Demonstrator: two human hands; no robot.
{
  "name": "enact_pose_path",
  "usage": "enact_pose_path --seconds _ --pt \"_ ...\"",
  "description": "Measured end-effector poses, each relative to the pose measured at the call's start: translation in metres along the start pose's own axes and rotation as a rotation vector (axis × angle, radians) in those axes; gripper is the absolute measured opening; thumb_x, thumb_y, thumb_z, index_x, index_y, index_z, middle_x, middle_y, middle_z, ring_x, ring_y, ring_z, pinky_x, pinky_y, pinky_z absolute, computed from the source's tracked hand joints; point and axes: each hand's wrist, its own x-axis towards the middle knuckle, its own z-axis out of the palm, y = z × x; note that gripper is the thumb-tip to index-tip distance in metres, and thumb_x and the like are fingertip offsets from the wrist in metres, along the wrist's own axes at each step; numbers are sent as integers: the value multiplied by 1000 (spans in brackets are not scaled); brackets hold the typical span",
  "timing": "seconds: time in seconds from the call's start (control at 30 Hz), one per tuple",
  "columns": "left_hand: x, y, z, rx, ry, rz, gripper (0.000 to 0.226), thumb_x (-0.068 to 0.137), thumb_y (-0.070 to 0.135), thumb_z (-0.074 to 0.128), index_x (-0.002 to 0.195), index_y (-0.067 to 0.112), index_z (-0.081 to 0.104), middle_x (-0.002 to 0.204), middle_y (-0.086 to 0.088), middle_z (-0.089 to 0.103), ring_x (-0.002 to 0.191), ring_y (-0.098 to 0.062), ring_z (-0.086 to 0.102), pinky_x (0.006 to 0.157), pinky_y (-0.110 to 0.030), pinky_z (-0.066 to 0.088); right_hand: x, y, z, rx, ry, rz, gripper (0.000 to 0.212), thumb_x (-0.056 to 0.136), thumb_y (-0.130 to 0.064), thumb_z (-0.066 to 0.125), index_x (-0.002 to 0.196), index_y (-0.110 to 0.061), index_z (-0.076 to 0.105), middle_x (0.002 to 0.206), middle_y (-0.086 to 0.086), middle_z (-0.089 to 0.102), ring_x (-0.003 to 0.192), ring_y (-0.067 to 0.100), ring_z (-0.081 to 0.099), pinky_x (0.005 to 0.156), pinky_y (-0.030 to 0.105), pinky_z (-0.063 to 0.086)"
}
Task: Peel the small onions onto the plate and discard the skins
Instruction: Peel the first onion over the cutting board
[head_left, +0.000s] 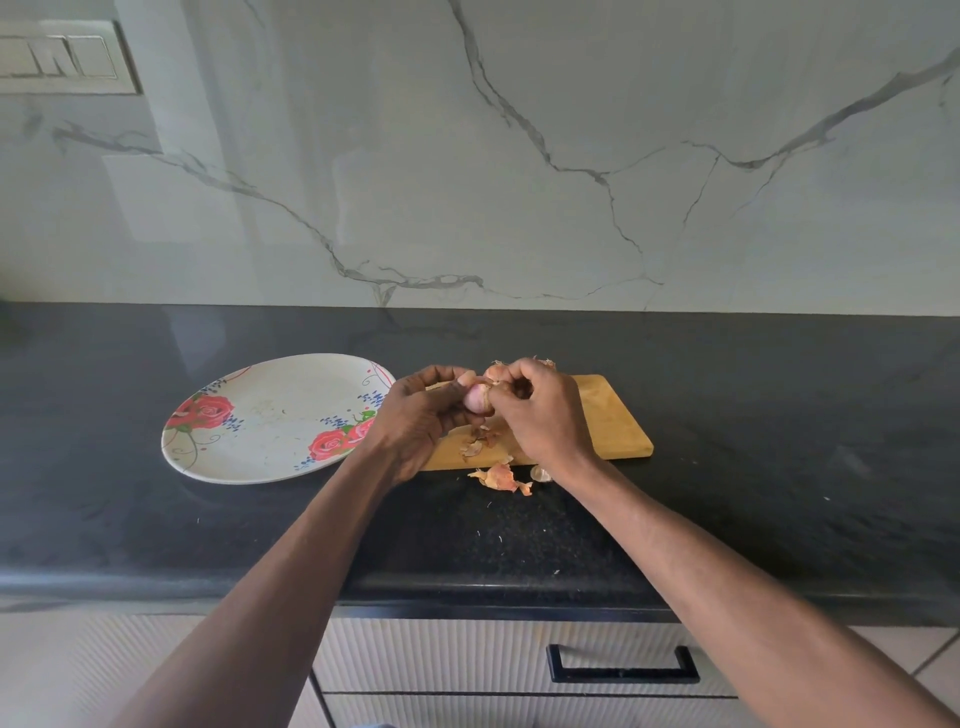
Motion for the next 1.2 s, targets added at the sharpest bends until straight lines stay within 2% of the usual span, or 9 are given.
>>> enact_pose_path --seconds 0.07,0.17,0.37,0.5,0.8,0.93,1.03,1.13,1.2 --pt "0 1 0 -5 2 -26 8 95 2 58 98 -3 62 90 -18 71 73 -24 70 61 -26 61 0 -4 -2 119 -14 83 10 84 -14 72 76 -11 68 68 -5 64 64 10 58 57 22 44" --pt "2 1 -2 -27 12 -58 11 99 2 54 102 -4 62 94 -21 70 77 -27 70 62 -26 61 1 -6 -3 278 -44 179 10 90 -10 69 84 -2 70 60 -2 63 49 9 54 47 22 43" --pt "0 2 -1 -4 -45 -48 16 98 -2 53 106 -4 66 95 -17 72 79 -23 69 73 -28 60 1 -11 -6 355 -65 213 20 93 -10 66 74 -7 69 58 3 63 51 17 56 46 24 44" --pt "1 2 -1 -13 -20 -56 21 99 2 55 115 -8 61 99 -20 70 79 -26 70 66 -27 60 2 -13 -5 370 -60 246 22 93 -11 66 72 -7 67 58 6 62 49 17 54 45 22 42" --pt "2 1 -1 -10 21 -82 16 103 6 48 105 -2 62 91 -24 69 70 -27 70 55 -27 59 3 -17 -5 457 -46 333 27 94 -9 65 67 -6 64 60 11 63 45 14 54 43 20 42" --pt "2 1 -1 -24 31 -82 16 103 8 50 104 -2 63 93 -25 70 73 -28 71 57 -28 60 3 -19 -6 535 -54 387 21 93 -7 64 76 5 63 61 16 65 44 14 58 46 22 46" --pt "2 1 0 -42 49 -75 15 103 7 50 104 -2 62 91 -21 72 73 -28 72 57 -28 59 3 -17 -6 557 -44 390 22 94 -8 61 83 11 62 69 23 68 51 20 63 50 26 50" --pt "2 1 0 -66 58 -70 13 102 6 51 105 -3 61 91 -18 74 79 -31 73 61 -29 60 3 -15 -5 523 -41 352 31 97 -22 61 89 8 64 74 22 70 60 26 66 54 31 53" --pt "2 1 -1 -81 49 -74 13 102 5 51 106 -3 61 94 -20 74 84 -33 73 65 -31 62 1 -15 -5 462 -50 327 33 93 -27 70 91 6 66 75 17 71 57 20 66 53 28 52"
